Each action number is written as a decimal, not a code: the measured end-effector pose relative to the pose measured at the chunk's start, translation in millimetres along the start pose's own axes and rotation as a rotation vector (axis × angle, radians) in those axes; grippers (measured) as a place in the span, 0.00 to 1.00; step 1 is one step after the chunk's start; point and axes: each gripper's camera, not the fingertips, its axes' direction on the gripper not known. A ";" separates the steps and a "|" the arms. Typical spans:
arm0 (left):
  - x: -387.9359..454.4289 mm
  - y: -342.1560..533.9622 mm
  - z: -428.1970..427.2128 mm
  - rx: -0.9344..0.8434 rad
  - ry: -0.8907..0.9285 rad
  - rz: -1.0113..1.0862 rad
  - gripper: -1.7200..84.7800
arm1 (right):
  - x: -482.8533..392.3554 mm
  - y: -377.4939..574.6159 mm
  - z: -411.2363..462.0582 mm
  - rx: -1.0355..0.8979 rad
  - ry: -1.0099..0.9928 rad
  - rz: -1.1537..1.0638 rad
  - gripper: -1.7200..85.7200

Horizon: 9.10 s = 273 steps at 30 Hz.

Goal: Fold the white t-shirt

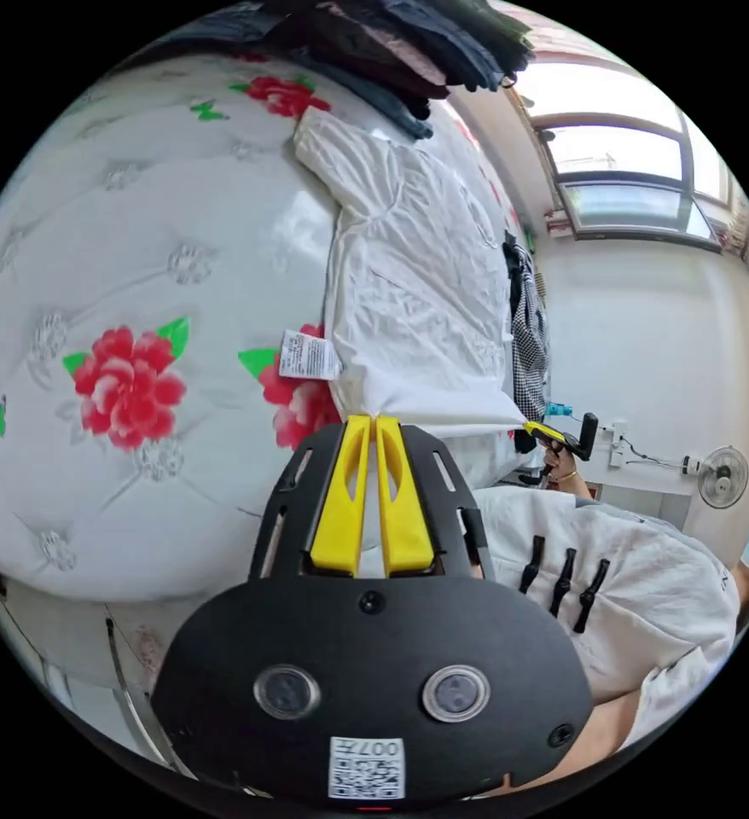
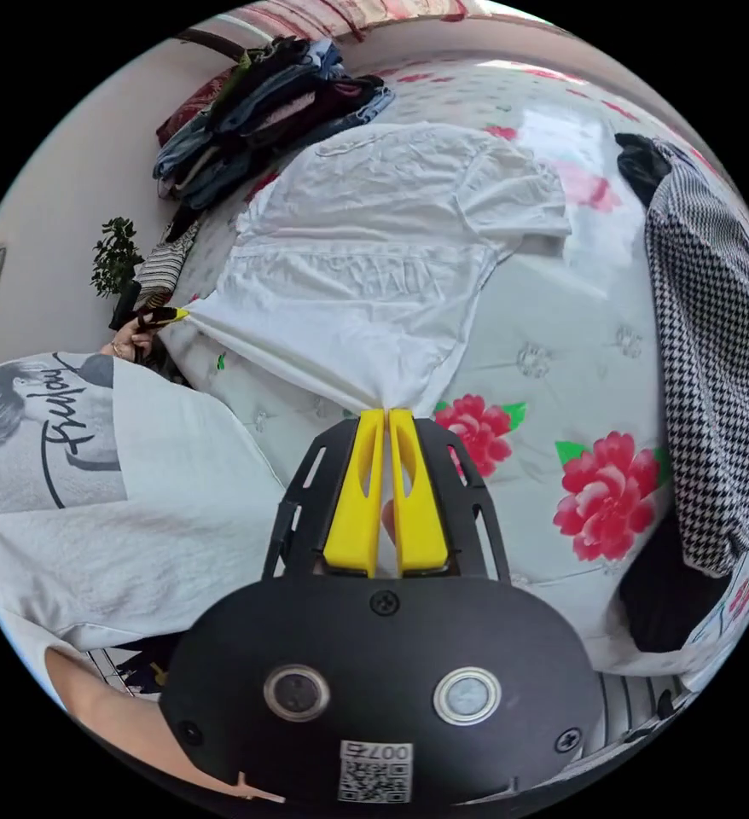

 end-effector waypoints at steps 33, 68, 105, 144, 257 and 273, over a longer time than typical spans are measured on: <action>40.2 87.6 33.4 -0.194 -0.202 0.265 0.07 | -76.7 6.8 34.5 -0.158 0.033 -0.062 0.02; -148.8 58.8 -61.8 0.877 0.510 -0.587 0.01 | -75.7 -46.9 -38.1 0.029 -0.065 0.039 0.02; 162.4 37.1 56.6 0.230 -0.450 0.623 0.10 | -115.0 -277.4 71.1 0.005 -0.052 -0.073 0.10; 418.7 -224.5 251.3 -0.233 -0.088 1.025 0.19 | 97.2 63.8 15.9 0.692 -0.256 0.839 0.05; 114.1 108.6 -50.1 0.133 -0.478 0.088 0.11 | -69.3 -27.0 -50.3 0.078 -0.001 0.107 0.10; 128.7 80.3 31.5 -0.325 -0.560 0.236 0.01 | -104.3 53.5 11.9 -0.229 0.288 0.098 0.03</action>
